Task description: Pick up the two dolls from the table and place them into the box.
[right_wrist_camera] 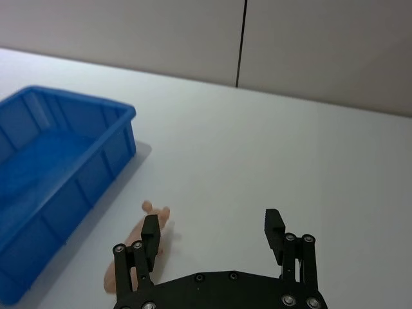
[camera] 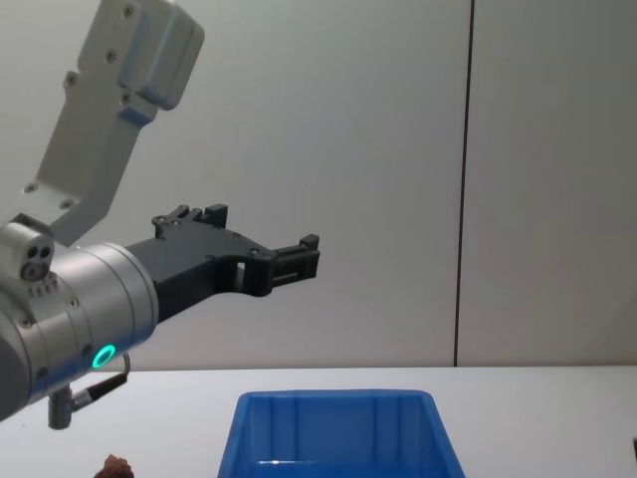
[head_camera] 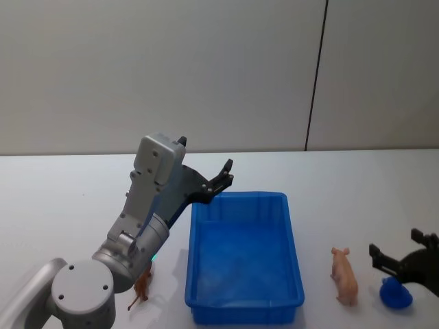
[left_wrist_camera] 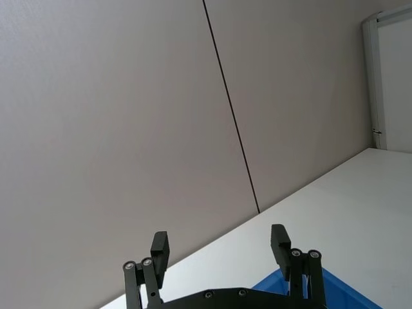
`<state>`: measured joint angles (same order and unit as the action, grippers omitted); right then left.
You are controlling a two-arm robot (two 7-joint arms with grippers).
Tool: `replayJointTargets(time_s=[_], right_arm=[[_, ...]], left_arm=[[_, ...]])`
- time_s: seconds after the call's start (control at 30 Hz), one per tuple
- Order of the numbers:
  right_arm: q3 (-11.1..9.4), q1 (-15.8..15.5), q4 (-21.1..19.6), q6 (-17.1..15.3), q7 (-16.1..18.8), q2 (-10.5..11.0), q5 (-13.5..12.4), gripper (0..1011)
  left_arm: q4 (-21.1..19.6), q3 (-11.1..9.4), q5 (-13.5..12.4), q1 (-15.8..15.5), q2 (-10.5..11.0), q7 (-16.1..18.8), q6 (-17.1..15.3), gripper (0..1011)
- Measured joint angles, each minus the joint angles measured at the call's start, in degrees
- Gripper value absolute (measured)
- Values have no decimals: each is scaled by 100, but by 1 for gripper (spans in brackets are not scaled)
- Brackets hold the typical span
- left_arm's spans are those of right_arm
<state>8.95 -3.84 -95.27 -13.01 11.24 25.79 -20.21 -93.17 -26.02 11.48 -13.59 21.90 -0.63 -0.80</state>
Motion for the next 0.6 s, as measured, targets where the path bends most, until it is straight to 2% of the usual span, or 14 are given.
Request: replayJointTargets(time_s=[0.6], right_arm=[[13,-140,259,-282,285,116,159,1001]], left_arm=[[0,0,0,0,0,0,0,1001]])
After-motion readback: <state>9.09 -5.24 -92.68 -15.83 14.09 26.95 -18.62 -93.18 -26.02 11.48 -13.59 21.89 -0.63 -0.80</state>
